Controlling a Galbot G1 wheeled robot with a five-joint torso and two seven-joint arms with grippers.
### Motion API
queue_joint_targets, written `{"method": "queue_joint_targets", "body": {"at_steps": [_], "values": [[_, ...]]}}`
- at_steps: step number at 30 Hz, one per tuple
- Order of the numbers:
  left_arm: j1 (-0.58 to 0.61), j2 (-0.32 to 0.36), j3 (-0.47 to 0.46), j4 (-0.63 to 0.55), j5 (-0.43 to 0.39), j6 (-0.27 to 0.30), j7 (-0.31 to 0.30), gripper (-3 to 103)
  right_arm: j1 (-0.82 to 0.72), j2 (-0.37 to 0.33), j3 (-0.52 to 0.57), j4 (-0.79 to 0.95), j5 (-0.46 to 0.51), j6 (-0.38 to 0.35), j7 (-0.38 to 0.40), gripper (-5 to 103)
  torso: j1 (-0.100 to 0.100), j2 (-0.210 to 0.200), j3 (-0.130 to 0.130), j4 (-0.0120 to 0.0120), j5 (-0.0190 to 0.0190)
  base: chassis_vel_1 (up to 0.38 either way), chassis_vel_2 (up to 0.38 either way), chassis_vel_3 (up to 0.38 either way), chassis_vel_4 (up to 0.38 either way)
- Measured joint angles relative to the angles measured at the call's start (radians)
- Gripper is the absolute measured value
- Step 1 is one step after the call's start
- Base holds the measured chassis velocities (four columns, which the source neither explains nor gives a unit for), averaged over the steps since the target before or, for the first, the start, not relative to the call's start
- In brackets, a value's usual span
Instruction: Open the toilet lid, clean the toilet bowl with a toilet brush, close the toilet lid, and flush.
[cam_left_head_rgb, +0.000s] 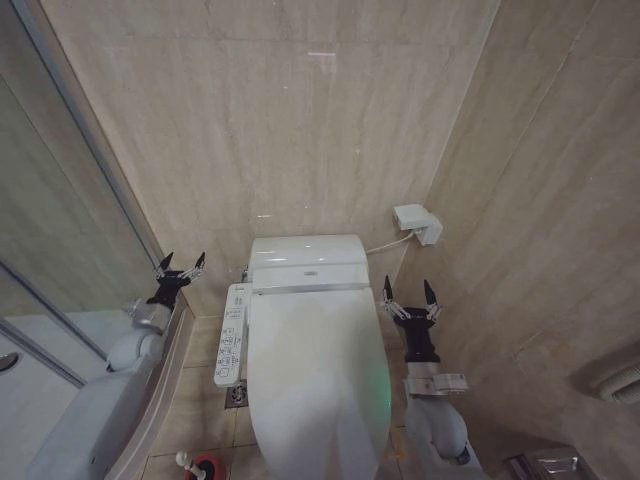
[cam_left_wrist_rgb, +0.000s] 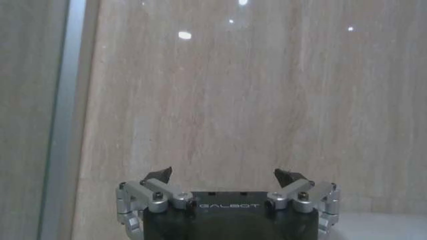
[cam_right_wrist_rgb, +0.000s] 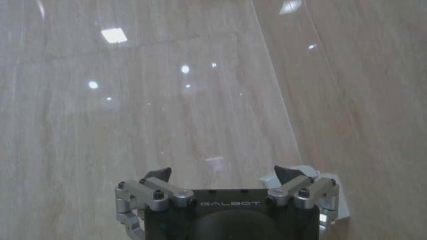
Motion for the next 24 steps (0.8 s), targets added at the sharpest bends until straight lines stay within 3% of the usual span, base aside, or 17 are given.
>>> {"method": "queue_joint_targets", "body": {"at_steps": [5, 8, 16, 17, 24], "values": [[-0.092, -0.014, 0.068, 0.1, 0.014, -0.012, 0.029, 100, 0.011, 0.013, 0.001, -0.022, -0.001, 0.007, -0.003, 100, 0.0, 0.0, 0.0, -0.0001, 0.0002, 0.0, 0.0, 0.0, 0.0], [-0.158, -0.055, 0.12, 0.196, 0.035, -0.029, 0.052, 100, 0.014, 0.021, 0.007, -0.031, -0.001, 0.011, -0.004, 100, 0.0, 0.0, 0.0, -0.0007, 0.0, 0.0, 0.0, 0.0, 0.0], [-0.233, -0.095, 0.162, 0.322, 0.076, -0.068, 0.112, 101, 0.013, 0.023, 0.016, -0.031, 0.0, 0.012, -0.004, 100, 0.0, 0.0, 0.0, -0.0003, -0.0002, 0.0, 0.0, 0.0, 0.0], [-0.244, -0.097, 0.166, 0.334, 0.084, -0.075, 0.128, 78, 0.012, 0.023, 0.017, -0.031, 0.001, 0.012, -0.004, 100, 0.0, 0.0, 0.0, -0.0003, -0.0001, 0.0, 0.0, 0.0, 0.0], [-0.28, -0.091, 0.171, 0.377, 0.125, -0.096, 0.216, 78, 0.007, 0.026, 0.017, -0.026, 0.002, 0.014, -0.004, 100, 0.0, 0.0, 0.0, -0.0004, -0.0001, 0.0, 0.0, 0.0, 0.0]]}}
